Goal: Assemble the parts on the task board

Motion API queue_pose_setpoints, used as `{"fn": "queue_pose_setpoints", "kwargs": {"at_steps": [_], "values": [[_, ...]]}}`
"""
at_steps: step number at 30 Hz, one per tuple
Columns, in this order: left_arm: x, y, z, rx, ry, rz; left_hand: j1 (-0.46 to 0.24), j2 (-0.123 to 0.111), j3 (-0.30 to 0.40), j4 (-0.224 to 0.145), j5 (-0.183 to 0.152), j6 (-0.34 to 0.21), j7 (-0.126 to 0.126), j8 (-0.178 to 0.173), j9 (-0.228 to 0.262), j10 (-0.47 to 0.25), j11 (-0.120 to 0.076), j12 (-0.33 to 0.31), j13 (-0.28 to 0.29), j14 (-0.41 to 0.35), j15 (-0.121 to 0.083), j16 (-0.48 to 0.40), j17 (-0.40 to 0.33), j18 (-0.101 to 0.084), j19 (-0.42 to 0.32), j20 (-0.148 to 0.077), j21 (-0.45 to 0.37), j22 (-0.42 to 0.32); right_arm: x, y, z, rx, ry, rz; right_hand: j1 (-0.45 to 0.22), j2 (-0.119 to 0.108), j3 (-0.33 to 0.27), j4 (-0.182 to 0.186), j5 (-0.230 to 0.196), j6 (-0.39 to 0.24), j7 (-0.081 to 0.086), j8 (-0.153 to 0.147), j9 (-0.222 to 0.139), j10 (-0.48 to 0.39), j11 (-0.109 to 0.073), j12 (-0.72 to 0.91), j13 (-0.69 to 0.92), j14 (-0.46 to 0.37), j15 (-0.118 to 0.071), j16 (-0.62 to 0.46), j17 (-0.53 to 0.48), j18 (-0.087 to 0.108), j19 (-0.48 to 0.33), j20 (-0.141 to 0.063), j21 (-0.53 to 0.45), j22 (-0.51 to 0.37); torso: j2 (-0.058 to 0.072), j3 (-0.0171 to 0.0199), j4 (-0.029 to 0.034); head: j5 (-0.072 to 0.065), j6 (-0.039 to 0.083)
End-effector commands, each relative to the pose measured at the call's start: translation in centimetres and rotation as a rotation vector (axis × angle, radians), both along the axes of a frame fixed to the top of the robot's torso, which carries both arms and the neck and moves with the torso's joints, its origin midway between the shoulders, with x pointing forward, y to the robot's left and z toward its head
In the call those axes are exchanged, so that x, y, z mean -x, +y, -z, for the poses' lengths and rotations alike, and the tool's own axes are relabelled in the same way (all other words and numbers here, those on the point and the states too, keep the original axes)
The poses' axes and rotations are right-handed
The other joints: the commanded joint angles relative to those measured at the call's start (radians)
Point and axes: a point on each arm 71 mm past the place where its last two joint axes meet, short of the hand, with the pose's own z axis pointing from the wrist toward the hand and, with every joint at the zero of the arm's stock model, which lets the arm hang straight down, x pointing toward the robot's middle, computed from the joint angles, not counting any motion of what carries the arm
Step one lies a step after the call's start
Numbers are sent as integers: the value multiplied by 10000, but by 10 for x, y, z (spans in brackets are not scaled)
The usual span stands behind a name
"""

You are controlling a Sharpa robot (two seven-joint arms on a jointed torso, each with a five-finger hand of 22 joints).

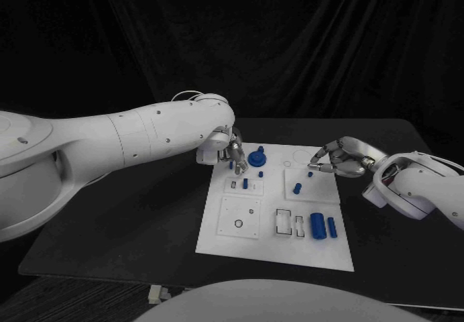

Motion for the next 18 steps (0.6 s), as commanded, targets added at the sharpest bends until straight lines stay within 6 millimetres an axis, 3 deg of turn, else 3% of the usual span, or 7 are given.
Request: {"fn": "queue_pose_setpoints", "kwargs": {"at_steps": [1, 3, 6, 10, 18], "values": [[2, -2, 1, -84, 877, 238, 13, -137, 86, -5, -6, 81, -49, 47, 9, 1054, 22, -42, 2621, 1038, 33, 25, 2635, -47, 513, 58, 42, 1904, 0, -1, 3, 82, 183, 38, -41, 43, -49, 4, 56, -73, 8, -20, 11, 1060, 77, 26, 2629, 1057, 85, 26, 2635, 103, 704, 90, -38, 2387, 16, -5, 10, -2, -1], [1, -3, 1, -170, 946, 247, -80, -214, 192, 76, -353, 180, -63, -9, -56, 1054, 9, -42, 2621, 1038, 15, 25, 2635, -49, 523, 43, 48, 1916, 1, -1, 3, 81, 194, 38, -60, 57, -56, 4, 71, -75, 9, -21, 11, 1060, 78, 26, 2629, 1057, 86, 26, 2635, 106, 698, 90, -49, 2383, 25, -8, 10, -13, -1], [-1, -5, 1, -219, 981, 245, -170, -257, 286, 157, -621, 339, -83, -93, -146, 1054, -11, -42, 2621, 1038, 0, 25, 2635, -49, 527, 26, 46, 1921, 1, -1, 4, 83, 217, 36, -60, 57, -56, 4, 71, -75, 9, -21, 11, 1060, 78, 26, 2629, 1057, 86, 26, 2635, 106, 698, 90, -49, 2383, 33, -7, 10, -40, -1], [-4, -7, 1, -285, 1013, 232, -306, -311, 379, 262, -1448, 666, -120, -303, -336, 1054, -44, -42, 2621, 1038, -31, 25, 2635, -57, 550, -6, 63, 1953, 1, 0, 5, 87, 242, 24, -83, 68, -66, 6, 84, -76, 9, -21, 11, 1060, 79, 26, 2629, 1057, 86, 26, 2635, 104, 703, 90, -41, 2386, 17, 1, 3, -9, -1], [-8, -10, 2, -348, 1037, 193, -265, -336, 513, 190, -1723, 896, -85, -871, -776, 1054, -19, -42, 2621, 1038, -22, 25, 2635, -62, 564, -9, 69, 1977, 2, 0, 5, 81, 254, 6, -83, 68, -66, 6, 84, -76, 9, -21, 11, 1060, 79, 26, 2629, 1057, 86, 26, 2635, 104, 703, 90, -41, 2386, 1, -1, 0, -12, -1]]}}
